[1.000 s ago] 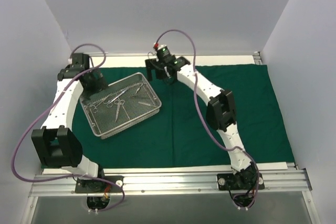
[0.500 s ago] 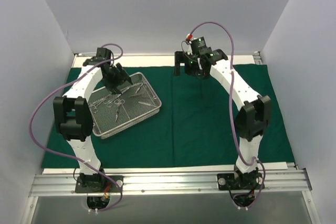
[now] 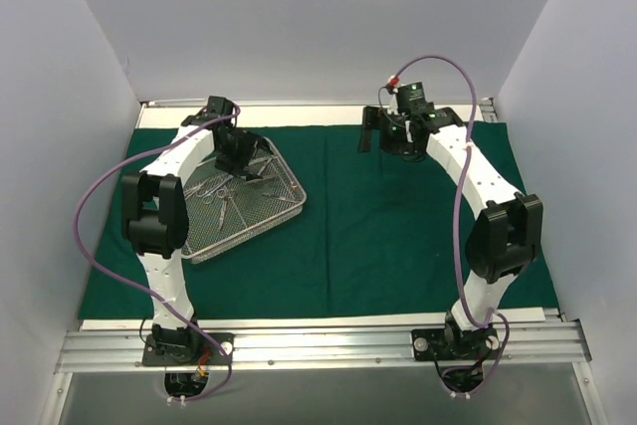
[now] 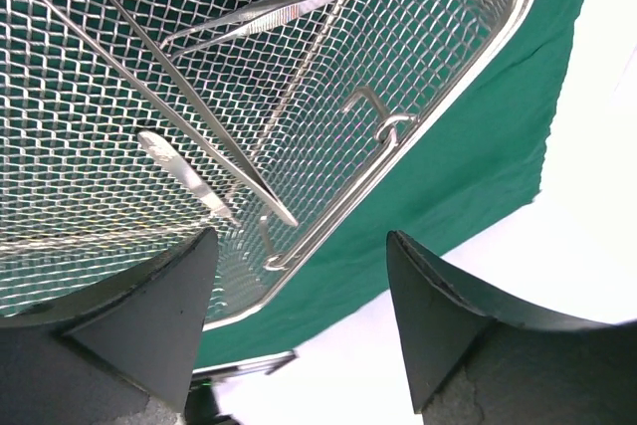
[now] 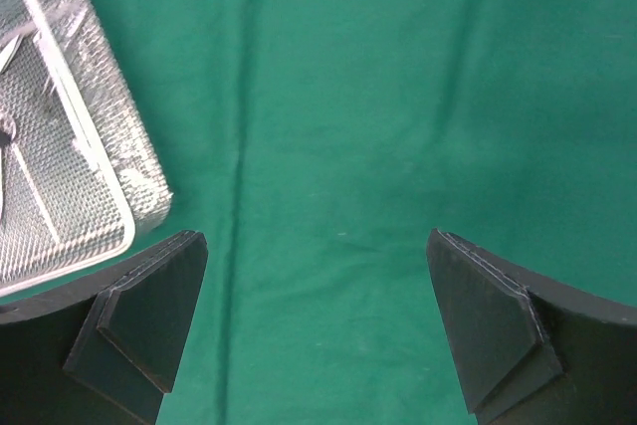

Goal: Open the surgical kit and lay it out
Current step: Pick up the medical item from the container.

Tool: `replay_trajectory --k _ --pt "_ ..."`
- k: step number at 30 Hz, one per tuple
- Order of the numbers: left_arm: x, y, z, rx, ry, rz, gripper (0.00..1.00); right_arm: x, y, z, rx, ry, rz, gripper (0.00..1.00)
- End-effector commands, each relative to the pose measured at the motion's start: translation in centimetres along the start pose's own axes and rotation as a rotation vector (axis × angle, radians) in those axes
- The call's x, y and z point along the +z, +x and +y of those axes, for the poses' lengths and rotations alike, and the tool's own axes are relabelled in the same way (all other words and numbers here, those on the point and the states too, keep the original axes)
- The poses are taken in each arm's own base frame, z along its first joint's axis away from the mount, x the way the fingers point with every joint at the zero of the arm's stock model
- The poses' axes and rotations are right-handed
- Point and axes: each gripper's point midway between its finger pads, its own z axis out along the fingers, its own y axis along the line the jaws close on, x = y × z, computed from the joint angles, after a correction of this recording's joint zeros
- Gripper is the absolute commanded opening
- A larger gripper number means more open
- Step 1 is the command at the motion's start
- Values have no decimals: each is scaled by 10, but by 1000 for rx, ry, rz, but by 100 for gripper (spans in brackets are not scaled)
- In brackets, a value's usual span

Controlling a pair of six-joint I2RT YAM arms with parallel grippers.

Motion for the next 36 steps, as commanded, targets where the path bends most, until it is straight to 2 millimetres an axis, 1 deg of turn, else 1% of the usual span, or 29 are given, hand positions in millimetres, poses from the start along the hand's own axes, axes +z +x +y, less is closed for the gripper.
replay_trajectory --k 1,3,5,9,12,13,14,15,17,18,23,26,27,28,30,32,36 --pt "5 3 -12 -105 39 14 76 -31 -26 -9 6 -33 -106 100" --pt "12 7 -8 -134 22 27 75 -32 -26 -13 20 -36 -111 100" --pt "16 9 -6 -145 17 30 75 -34 -27 -10 25 -56 -114 100" --pt "27 7 -1 -163 16 13 74 -34 -28 -5 33 -83 -112 100" --pt "35 3 2 -168 4 2 70 -34 -29 -5 32 -82 -113 100" --pt "38 2 2 -166 6 1 68 -34 -29 -5 30 -81 -112 100" --pt "40 2 2 -168 4 3 61 -33 -28 -5 31 -82 -109 100" --pt "45 0 5 -180 -3 6 59 -34 -29 -4 30 -83 -110 100" --pt "48 0 5 -184 0 10 52 -33 -28 -5 33 -83 -107 100" --pt "49 -1 6 -187 -6 4 52 -33 -29 -4 32 -86 -106 100" --pt "51 -7 11 -202 -13 -1 48 -30 -27 -5 33 -85 -102 100" --pt "51 -10 9 -194 -6 -2 38 -29 -28 -6 30 -80 -103 100" --pt "50 -9 8 -187 -5 -2 33 -29 -28 -6 31 -78 -102 100" --pt "49 -10 6 -183 -1 -1 31 -29 -28 -6 30 -75 -103 100" --pt "46 -8 4 -181 6 4 29 -30 -30 -7 30 -74 -110 100" --pt "42 -7 1 -181 14 10 25 -30 -32 -6 33 -73 -111 100" --pt "28 -3 -9 -178 43 18 20 -30 -36 -6 33 -71 -120 100"
